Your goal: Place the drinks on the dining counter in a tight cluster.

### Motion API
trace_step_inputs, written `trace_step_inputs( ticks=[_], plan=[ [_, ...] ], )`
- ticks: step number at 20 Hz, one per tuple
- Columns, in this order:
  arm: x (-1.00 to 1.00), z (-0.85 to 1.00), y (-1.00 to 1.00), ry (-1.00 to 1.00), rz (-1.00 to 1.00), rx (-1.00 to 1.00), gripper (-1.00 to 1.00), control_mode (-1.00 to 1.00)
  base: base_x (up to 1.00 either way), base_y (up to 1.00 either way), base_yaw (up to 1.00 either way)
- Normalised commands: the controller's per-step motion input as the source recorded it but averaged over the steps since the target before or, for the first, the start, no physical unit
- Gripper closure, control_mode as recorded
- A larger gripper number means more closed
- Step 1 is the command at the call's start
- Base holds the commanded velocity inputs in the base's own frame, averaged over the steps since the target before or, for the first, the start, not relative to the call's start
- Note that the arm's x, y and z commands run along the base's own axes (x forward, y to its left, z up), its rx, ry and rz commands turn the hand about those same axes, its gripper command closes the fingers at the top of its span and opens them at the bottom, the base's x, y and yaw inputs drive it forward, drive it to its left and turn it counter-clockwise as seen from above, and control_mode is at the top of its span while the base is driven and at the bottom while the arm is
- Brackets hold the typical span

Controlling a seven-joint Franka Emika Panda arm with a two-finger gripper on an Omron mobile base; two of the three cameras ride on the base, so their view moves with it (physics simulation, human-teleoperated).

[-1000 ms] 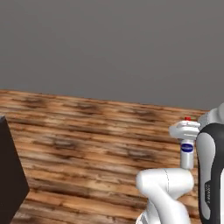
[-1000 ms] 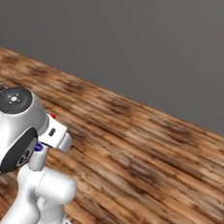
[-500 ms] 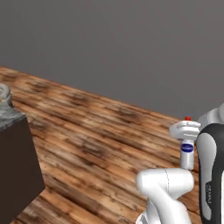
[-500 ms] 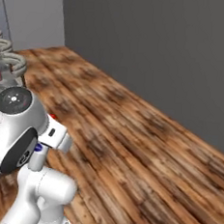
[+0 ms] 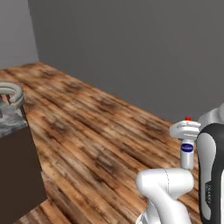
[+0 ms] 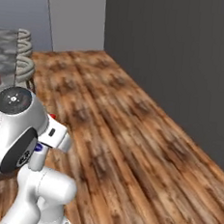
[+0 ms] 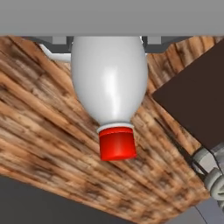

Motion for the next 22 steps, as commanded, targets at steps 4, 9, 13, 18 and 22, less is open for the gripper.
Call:
trace_step_inputs(
  ticks=[4, 9, 13, 18, 22],
  plan=[
    [0.0, 0.0, 0.0, 0.0, 0.0, 0.0, 1.0, 1.0, 1.0, -0.38, 0.63],
    [0.0, 0.0, 0.0, 0.0, 0.0, 0.0, 1.0, 1.0, 1.0, -0.24, 0.73],
    [0.0, 0.0, 0.0, 0.0, 0.0, 0.0, 1.0, 1.0, 1.0, -0.6, 0.61],
    [0.0, 0.0, 0.0, 0.0, 0.0, 0.0, 1.0, 1.0, 0.83, -0.89, 0.57],
    [0.0, 0.0, 0.0, 0.0, 0.0, 0.0, 1.0, 1.0, 0.96, -0.75, 0.62]
  ],
)
